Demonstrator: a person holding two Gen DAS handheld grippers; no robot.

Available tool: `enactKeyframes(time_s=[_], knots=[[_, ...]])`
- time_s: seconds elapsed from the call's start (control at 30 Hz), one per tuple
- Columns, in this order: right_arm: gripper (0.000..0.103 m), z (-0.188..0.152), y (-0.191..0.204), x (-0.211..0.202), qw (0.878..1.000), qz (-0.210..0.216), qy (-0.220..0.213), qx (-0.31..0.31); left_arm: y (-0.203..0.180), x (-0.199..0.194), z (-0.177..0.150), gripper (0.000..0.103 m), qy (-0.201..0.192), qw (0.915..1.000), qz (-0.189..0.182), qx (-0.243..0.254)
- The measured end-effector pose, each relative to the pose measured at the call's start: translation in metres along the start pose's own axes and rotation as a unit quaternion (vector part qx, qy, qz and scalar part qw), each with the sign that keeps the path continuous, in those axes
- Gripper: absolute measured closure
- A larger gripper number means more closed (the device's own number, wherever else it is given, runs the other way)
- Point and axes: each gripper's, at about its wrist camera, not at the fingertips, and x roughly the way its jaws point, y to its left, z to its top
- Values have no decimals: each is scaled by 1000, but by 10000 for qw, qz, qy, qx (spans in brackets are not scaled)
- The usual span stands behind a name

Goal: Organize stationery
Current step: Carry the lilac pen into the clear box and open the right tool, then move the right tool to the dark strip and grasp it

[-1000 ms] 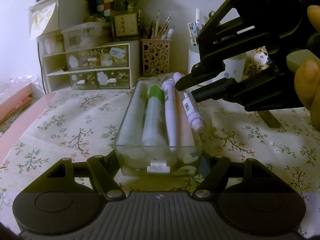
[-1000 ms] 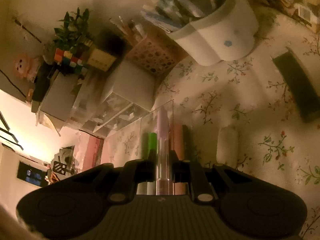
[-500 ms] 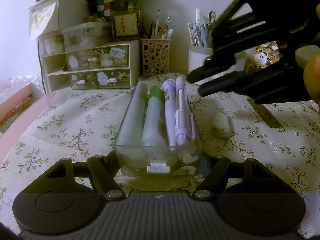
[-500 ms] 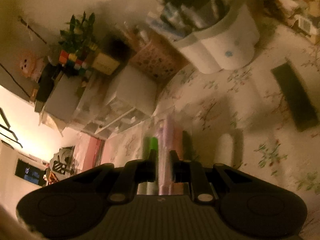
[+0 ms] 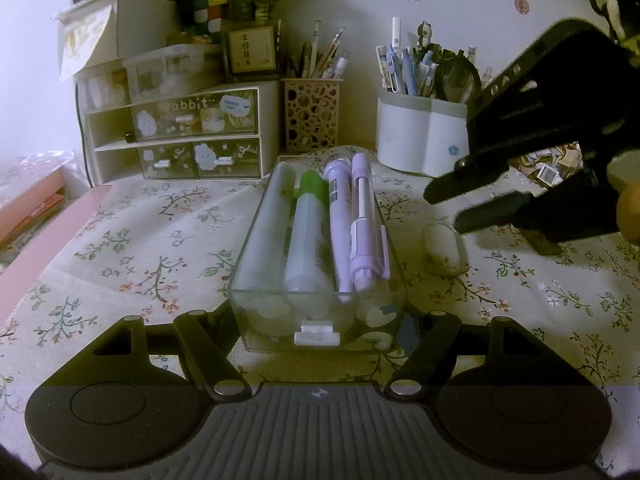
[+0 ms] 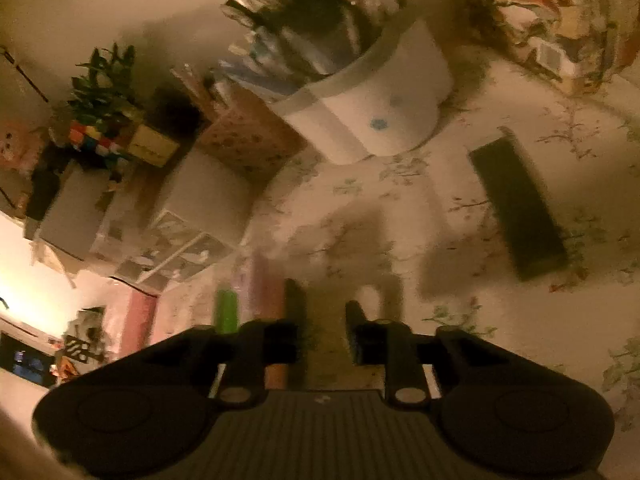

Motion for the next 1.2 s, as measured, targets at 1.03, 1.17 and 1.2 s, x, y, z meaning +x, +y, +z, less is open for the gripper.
enactKeyframes(time_s=[1.03,1.17,1.2], knots=[[35,-13,-46,-32,9644,-1633,-827,-1910,0,-1,0,31,3,10000,-3,-4],[35,-7,-41,-21,9558,-1788,-821,-2187,0,-1,1,30,2,10000,-4,-3],[35,-4,-40,-18,9538,-1806,-796,-2265,0,-1,1,30,3,10000,-3,-2]])
